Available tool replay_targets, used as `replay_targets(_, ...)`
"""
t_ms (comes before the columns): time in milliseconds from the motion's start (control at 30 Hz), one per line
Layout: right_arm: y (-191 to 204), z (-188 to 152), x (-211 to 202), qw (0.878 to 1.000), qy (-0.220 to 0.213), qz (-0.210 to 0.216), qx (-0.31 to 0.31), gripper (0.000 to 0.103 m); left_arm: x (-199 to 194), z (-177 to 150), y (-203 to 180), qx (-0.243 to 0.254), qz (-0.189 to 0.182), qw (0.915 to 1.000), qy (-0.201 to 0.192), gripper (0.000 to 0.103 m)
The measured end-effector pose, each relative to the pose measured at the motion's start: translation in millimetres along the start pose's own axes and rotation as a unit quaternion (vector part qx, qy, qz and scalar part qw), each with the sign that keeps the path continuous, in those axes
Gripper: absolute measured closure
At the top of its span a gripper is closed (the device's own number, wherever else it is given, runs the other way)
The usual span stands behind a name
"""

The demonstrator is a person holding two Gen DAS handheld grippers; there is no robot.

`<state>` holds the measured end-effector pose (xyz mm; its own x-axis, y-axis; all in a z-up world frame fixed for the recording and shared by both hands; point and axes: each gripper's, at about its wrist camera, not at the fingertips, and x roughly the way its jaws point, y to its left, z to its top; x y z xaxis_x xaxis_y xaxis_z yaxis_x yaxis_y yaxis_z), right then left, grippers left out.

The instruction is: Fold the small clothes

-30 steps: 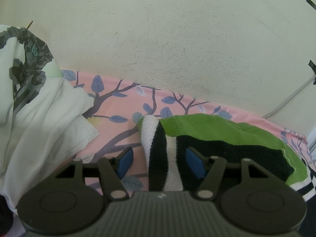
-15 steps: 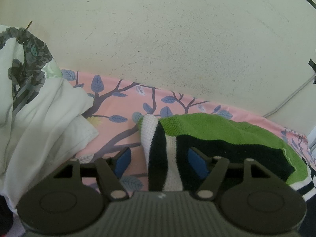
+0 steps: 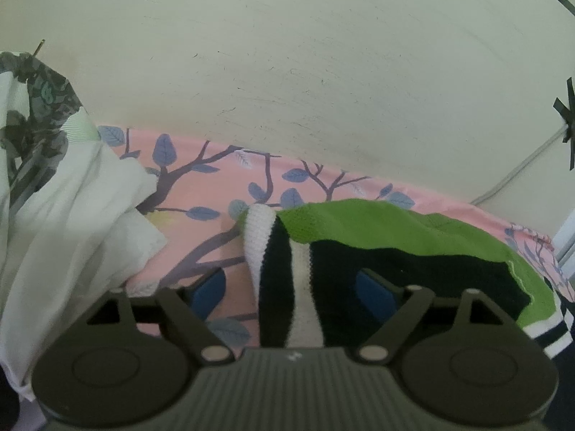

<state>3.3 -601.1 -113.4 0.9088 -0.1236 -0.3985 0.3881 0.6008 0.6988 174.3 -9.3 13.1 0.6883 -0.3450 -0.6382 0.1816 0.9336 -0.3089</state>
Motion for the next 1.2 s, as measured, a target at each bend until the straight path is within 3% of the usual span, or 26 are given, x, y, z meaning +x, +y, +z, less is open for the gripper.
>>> replay_targets(333, 0.1, -0.1, -0.1, 1.000, 0.000, 0.000, 0.000, 0.103, 2.0, 0.6, -2.9, 0.010, -0.011, 0.9998, 0.009, 0.009)
replay_targets(633, 2.2, 1.3, 0.4, 1.000, 0.002, 0.002, -0.009, 0.103, -0.9, -0.1, -0.1, 0.002, -0.015, 0.9999, 0.005, 0.008)
replay_targets(733, 12.0, 2.8, -5.7, 0.999, -0.006, 0.017, -0.028, 0.103, -9.2, 1.9, 15.7, -0.044, -0.028, 0.9985, -0.017, 0.020)
replay_targets(767, 18.0, 4.4, -9.6, 0.999, -0.007, 0.030, -0.030, 0.103, -11.8, 3.4, 20.5, -0.054, -0.031, 0.9978, -0.023, 0.028)
replay_targets(867, 51.4, 10.0, -24.1, 0.994, -0.005, 0.091, -0.052, 0.103, -22.5, 7.5, 31.7, -0.078, -0.035, 0.9952, -0.048, 0.035)
replay_targets(933, 87.2, 9.4, -32.7, 0.987, -0.001, 0.128, -0.093, 0.103, -29.3, 9.4, 35.8, -0.085, -0.050, 0.9932, -0.061, 0.042)
replay_targets(1033, 148.4, -1.5, -40.1, 0.970, 0.011, 0.185, -0.160, 0.103, -39.1, 12.3, 36.7, -0.080, -0.067, 0.9914, -0.080, 0.043)
replay_targets(1133, 213.5, -30.6, -41.4, 0.940, 0.036, 0.244, -0.238, 0.103, -43.2, 15.5, 39.9, -0.087, -0.099, 0.9876, -0.086, 0.043)
replay_targets(1200, 253.3, -61.5, -37.9, 0.913, 0.062, 0.277, -0.291, 0.103, -42.0, 16.6, 42.2, -0.096, -0.115, 0.9852, -0.082, 0.041)
